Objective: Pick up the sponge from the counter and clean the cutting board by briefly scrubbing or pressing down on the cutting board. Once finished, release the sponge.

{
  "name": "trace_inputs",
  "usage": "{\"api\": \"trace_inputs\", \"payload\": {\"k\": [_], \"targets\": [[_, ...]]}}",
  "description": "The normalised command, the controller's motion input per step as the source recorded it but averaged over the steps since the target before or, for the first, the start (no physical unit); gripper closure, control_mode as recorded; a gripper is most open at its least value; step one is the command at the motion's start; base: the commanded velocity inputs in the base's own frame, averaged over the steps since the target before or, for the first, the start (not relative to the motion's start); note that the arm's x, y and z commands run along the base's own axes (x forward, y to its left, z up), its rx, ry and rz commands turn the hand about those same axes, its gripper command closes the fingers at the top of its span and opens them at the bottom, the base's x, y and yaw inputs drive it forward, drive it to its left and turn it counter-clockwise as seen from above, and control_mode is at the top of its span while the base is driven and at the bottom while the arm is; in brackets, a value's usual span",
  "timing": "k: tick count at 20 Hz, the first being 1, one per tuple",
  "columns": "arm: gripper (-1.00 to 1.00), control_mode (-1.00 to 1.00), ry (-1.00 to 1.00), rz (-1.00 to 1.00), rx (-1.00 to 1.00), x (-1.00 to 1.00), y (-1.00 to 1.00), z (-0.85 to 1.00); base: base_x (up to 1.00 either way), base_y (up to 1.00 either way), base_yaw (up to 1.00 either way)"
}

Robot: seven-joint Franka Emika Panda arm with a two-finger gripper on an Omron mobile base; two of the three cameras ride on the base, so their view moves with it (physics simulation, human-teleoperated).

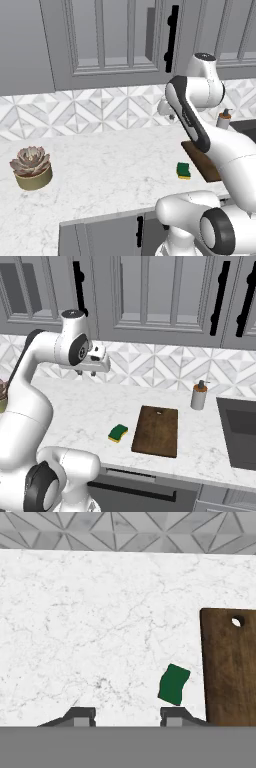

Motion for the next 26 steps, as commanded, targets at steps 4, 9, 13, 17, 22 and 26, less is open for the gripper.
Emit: {"api": "trace_inputs", "payload": {"k": [4,9,13,17,22,26], "targets": [[-1.0,-1.0,0.0,-0.03,0.0,-0.01,-0.14,-0.02,0.0,0.0,0.0],[-1.0,-1.0,0.04,-0.03,0.0,-0.04,-0.39,-0.04,0.0,0.0,0.0],[-1.0,-1.0,0.0,-0.01,0.0,-0.12,0.04,-0.02,0.0,0.0,0.0],[-1.0,-1.0,0.01,-0.17,-0.05,-0.26,-0.18,-0.54,0.0,0.0,0.0],[-1.0,-1.0,0.0,-0.18,-0.09,-0.26,-0.31,-0.68,0.0,0.0,0.0],[-1.0,-1.0,0.0,-0.16,-0.01,-0.04,-0.12,-0.62,0.0,0.0,0.0]]}}
